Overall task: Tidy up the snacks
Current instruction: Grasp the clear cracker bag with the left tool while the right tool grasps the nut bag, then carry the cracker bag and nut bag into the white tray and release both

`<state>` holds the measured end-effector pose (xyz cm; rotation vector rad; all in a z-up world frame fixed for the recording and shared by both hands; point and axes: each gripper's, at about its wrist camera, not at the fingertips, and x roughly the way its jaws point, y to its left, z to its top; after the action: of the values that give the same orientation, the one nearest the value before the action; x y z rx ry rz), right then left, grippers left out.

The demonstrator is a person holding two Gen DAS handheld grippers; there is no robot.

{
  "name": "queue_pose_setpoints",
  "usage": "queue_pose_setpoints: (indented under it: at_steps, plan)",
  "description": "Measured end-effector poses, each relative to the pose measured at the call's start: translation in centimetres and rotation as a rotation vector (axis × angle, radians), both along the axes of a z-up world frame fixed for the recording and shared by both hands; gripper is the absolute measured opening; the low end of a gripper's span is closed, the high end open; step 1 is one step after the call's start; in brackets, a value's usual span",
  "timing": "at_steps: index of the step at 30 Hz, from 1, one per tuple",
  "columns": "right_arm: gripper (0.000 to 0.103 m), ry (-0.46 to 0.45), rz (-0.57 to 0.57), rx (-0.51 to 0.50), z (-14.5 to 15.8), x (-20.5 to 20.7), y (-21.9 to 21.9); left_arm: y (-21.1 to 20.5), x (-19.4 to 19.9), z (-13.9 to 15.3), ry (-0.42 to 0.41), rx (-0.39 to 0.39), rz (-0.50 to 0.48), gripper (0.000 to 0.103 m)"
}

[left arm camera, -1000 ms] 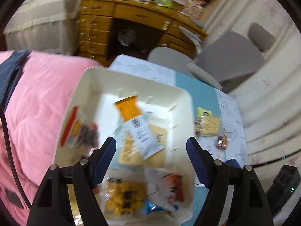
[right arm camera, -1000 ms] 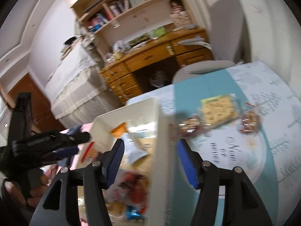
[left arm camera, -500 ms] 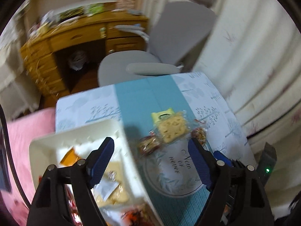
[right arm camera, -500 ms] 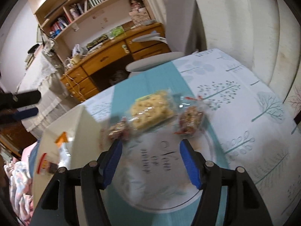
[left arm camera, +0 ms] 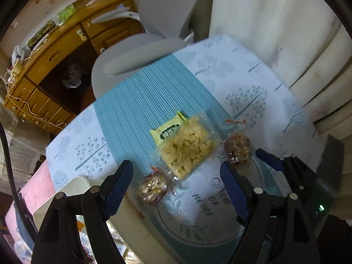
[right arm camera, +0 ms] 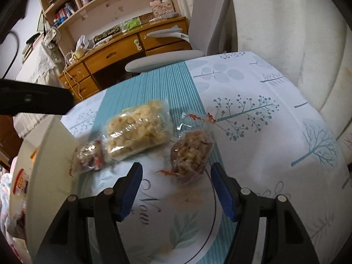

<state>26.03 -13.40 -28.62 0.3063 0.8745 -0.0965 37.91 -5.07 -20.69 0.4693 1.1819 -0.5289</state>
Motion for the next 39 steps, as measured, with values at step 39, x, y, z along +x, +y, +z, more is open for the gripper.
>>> queue_pose_setpoints:
  at_steps: [39]
  plan:
    - [0.038,-0.042,0.086,0.022,-1.4,1.1,-2.6,-3.4,3.2,-9.0,0.168,0.084,0.166,0.073]
